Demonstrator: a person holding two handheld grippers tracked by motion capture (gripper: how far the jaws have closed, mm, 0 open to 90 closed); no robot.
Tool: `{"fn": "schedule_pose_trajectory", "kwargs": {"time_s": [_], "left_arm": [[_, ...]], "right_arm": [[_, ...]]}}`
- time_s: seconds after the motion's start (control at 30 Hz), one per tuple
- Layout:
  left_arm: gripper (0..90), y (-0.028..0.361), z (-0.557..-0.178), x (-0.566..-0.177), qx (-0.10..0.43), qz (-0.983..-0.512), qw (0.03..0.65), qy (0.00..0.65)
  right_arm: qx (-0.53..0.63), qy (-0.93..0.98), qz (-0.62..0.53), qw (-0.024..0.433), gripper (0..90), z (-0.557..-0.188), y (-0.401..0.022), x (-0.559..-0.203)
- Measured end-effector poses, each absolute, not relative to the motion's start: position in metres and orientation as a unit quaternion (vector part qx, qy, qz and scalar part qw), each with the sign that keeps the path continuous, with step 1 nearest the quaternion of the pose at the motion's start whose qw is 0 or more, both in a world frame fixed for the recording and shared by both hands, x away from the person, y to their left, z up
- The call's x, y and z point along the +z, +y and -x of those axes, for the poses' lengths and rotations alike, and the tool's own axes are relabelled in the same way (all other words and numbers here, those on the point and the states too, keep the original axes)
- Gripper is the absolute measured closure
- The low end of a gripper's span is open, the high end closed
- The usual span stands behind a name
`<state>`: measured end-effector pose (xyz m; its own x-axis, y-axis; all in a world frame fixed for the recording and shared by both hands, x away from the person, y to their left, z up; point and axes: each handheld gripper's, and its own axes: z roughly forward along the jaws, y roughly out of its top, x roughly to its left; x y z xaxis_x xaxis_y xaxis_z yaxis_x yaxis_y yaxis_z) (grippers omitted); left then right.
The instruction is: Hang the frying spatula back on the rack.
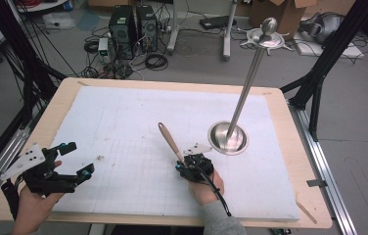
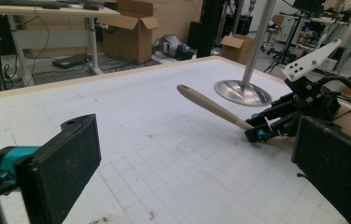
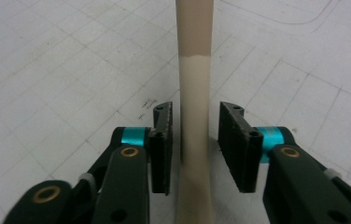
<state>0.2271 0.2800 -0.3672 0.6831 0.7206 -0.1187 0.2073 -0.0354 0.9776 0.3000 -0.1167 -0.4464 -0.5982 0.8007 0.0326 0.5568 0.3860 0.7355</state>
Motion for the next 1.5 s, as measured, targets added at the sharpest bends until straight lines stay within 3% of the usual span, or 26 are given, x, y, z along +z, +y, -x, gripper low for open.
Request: {"fn": "schedule_pose_trajectory", "kwargs": {"time_s": [0.1, 0.27, 0.8, 1.5], "left_arm": [[1.8, 0.281, -0.227, -0.368, 0.211, -0.687, 0.607, 0.339], [1.8, 0.281, -0.227, -0.368, 0.212, -0.686, 0.608, 0.339], [1.8, 0.28, -0.229, -0.368, 0.21, -0.688, 0.607, 0.338], [1.8, 0.273, -0.237, -0.367, 0.212, -0.689, 0.609, 0.331]], "right_arm": [[0.368, 0.815, -0.416, 0.166, 74.8, -0.3, -0.117, -0.446], [0.368, 0.817, -0.412, 0.164, 77.3, -0.3, -0.117, -0.446], [0.372, 0.824, -0.402, 0.144, 78.1, -0.3, -0.121, -0.443], [0.409, 0.813, -0.385, 0.151, 78.2, -0.287, -0.162, -0.402]]}}
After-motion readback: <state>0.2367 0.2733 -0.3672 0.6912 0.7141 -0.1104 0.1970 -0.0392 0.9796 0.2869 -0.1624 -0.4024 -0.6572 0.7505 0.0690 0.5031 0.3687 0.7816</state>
